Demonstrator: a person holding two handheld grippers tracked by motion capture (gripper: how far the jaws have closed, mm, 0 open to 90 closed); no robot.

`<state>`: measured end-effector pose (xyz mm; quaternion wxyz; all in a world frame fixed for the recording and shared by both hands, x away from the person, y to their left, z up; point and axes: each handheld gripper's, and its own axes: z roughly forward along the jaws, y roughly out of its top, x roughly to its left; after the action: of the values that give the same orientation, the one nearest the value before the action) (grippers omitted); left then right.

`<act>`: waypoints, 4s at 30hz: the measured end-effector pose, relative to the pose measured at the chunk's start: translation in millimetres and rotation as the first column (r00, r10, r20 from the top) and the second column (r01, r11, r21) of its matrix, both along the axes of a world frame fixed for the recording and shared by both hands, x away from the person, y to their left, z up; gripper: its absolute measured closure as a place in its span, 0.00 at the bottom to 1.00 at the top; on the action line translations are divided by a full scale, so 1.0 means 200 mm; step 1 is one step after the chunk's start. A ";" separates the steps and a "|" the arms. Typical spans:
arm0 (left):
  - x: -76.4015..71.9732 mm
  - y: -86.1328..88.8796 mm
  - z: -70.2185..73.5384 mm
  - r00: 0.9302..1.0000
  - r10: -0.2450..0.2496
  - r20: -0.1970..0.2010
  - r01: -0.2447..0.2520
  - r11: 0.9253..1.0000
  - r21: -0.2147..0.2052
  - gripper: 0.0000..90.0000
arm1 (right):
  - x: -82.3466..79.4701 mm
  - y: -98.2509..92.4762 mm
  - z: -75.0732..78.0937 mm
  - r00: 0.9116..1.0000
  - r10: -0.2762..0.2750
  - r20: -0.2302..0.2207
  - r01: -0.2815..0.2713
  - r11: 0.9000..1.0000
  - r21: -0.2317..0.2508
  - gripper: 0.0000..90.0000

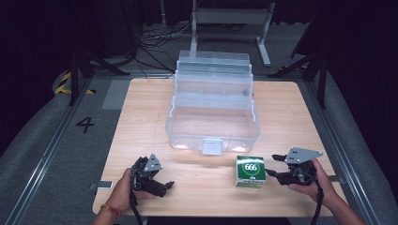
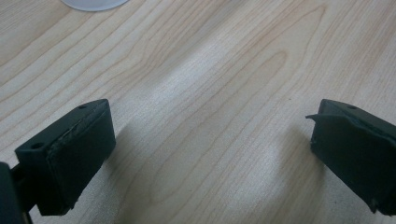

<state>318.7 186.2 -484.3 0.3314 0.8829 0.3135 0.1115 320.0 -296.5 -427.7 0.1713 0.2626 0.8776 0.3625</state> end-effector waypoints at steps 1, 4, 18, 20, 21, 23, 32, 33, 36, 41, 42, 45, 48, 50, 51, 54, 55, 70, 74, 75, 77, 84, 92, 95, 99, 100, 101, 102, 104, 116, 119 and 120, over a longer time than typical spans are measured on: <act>0.00 0.00 0.00 1.000 0.000 0.000 0.000 1.000 0.000 0.01 | 0.00 0.01 0.00 1.000 0.008 0.004 -0.008 1.000 -0.002 0.45; 0.00 0.00 0.00 1.000 0.002 0.000 -0.002 1.000 0.001 0.00 | 0.01 0.06 0.00 1.000 0.031 0.006 -0.031 0.999 -0.012 0.45; 0.00 -0.02 0.05 0.999 -0.037 -0.030 0.038 0.998 0.052 0.14 | 0.08 0.27 -0.04 0.995 0.103 -0.014 -0.104 0.994 -0.044 0.43; 0.00 -0.03 0.06 0.998 -0.043 -0.035 0.045 0.997 0.060 0.17 | 0.09 0.29 -0.04 0.994 0.108 -0.012 -0.109 0.993 -0.046 0.43; -0.01 -0.05 0.07 0.998 -0.055 -0.030 0.057 0.996 0.074 0.17 | 0.09 0.30 -0.04 0.994 0.107 -0.012 -0.107 0.993 -0.045 0.43; -0.01 -0.09 0.11 0.995 -0.098 -0.031 0.100 0.992 0.078 0.17 | 0.10 0.32 -0.04 0.994 0.107 -0.003 -0.107 0.993 -0.048 0.43; -0.02 -0.33 0.31 0.967 -0.255 -0.014 0.255 0.960 0.115 0.17 | 0.14 0.39 -0.04 0.993 0.119 -0.004 -0.119 0.992 -0.029 0.44; -0.02 -0.35 0.33 0.962 -0.273 -0.014 0.273 0.956 0.108 0.17 | 0.14 0.40 -0.04 0.993 0.119 -0.003 -0.119 0.992 -0.029 0.44; -0.01 -0.43 0.38 0.949 -0.314 -0.016 0.313 0.939 0.139 0.17 | 0.15 0.41 -0.03 0.992 0.125 0.000 -0.125 0.992 -0.031 0.44; 0.01 -0.52 0.44 0.934 -0.358 -0.011 0.354 0.919 0.173 0.17 | 0.16 0.44 -0.03 0.992 0.128 -0.002 -0.128 0.991 -0.026 0.44; 0.01 -0.53 0.45 0.935 -0.356 -0.008 0.352 0.920 0.172 0.17 | 0.16 0.44 -0.03 0.992 0.128 -0.002 -0.128 0.991 -0.026 0.44; 0.03 -0.56 0.47 0.932 -0.363 -0.011 0.360 0.917 0.171 0.17 | 0.16 0.45 -0.03 0.991 0.135 -0.001 -0.135 0.990 -0.027 0.44; 0.05 -0.59 0.49 0.926 -0.377 -0.026 0.376 0.911 0.170 0.17 | 0.16 0.47 -0.03 0.990 0.142 0.000 -0.142 0.989 -0.031 0.44; 0.06 -0.60 0.50 0.922 -0.385 -0.030 0.384 0.905 0.182 0.17 | 0.16 0.48 -0.02 0.989 0.148 0.006 -0.148 0.988 -0.038 0.44; 0.06 -0.61 0.50 0.920 -0.390 -0.041 0.390 0.902 0.185 0.17 | 0.16 0.49 -0.02 0.988 0.152 0.007 -0.152 0.988 -0.040 0.44; 0.07 -0.64 0.51 0.909 -0.412 -0.057 0.414 0.886 0.207 0.17 | 0.16 0.51 -0.02 0.987 0.159 0.007 -0.158 0.986 -0.044 0.44; 0.07 -0.65 0.51 0.905 -0.420 -0.066 0.424 0.881 0.210 0.17 | 0.17 0.51 -0.02 0.987 0.159 0.004 -0.159 0.986 -0.043 0.44; 0.14 -0.81 0.45 0.885 -0.441 -0.152 0.466 0.828 0.312 0.15 | 0.17 0.57 -0.02 0.983 0.186 0.010 -0.185 0.982 -0.036 0.44; 0.16 -0.83 0.43 0.880 -0.441 -0.176 0.475 0.815 0.332 0.14 | 0.18 0.58 -0.02 0.982 0.191 0.009 -0.190 0.981 -0.035 0.44; 0.16 -0.83 0.43 0.878 -0.444 -0.179 0.479 0.813 0.332 0.14 | 0.17 0.59 -0.02 0.982 0.190 0.009 -0.190 0.981 -0.034 0.44; 0.17 -0.85 0.41 0.876 -0.442 -0.194 0.482 0.807 0.340 0.14 | 0.17 0.60 -0.02 0.981 0.195 0.007 -0.194 0.980 -0.031 0.45; 0.17 -0.86 0.37 0.871 -0.440 -0.217 0.490 0.802 0.342 0.14 | 0.16 0.62 -0.03 0.978 0.209 0.008 -0.209 0.978 -0.017 0.45; 0.18 -0.87 0.35 0.867 -0.436 -0.242 0.497 0.784 0.370 0.15 | 0.14 0.59 -0.02 0.976 0.217 0.003 -0.217 0.976 0.000 0.43; 0.17 -0.87 0.35 0.869 -0.437 -0.232 0.494 0.783 0.377 0.15 | 0.14 0.55 -0.01 0.977 0.213 0.011 -0.213 0.977 0.007 0.43; 0.16 -0.84 0.35 0.863 -0.442 -0.244 0.505 0.772 0.386 0.15 | 0.13 0.46 0.06 0.982 0.184 0.041 -0.185 0.982 0.026 0.42; 0.16 -0.84 0.35 0.863 -0.442 -0.244 0.505 0.772 0.386 0.15 | 0.13 0.43 0.08 0.983 0.176 0.055 -0.178 0.983 0.038 0.42; 0.15 -0.82 0.35 0.867 -0.438 -0.239 0.498 0.778 0.382 0.15 | 0.13 0.43 0.08 0.983 0.176 0.055 -0.178 0.983 0.038 0.42; 0.14 -0.80 0.34 0.868 -0.438 -0.235 0.497 0.783 0.375 0.15 | 0.12 0.39 0.12 0.985 0.158 0.068 -0.162 0.985 0.054 0.42; 0.12 -0.75 0.34 0.879 -0.419 -0.229 0.477 0.798 0.369 0.15 | 0.15 0.30 0.20 0.989 0.093 0.117 -0.104 0.990 0.100 0.41; 0.05 -0.57 0.33 0.911 -0.344 -0.228 0.407 0.839 0.361 0.15 | 0.43 0.17 0.29 0.986 -0.133 0.099 0.126 0.989 0.073 0.38; 0.04 -0.54 0.32 0.916 -0.331 -0.226 0.393 0.851 0.348 0.15 | 0.51 0.18 0.25 0.986 -0.155 0.068 0.152 0.987 0.046 0.38; 0.04 -0.53 0.32 0.916 -0.333 -0.226 0.395 0.851 0.347 0.15 | 0.53 0.18 0.24 0.985 -0.162 0.060 0.159 0.986 0.043 0.38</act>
<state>325.9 80.8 -419.9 0.1407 0.9798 0.1373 0.0360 425.1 -260.0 -379.1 0.2226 0.3242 0.8407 0.3723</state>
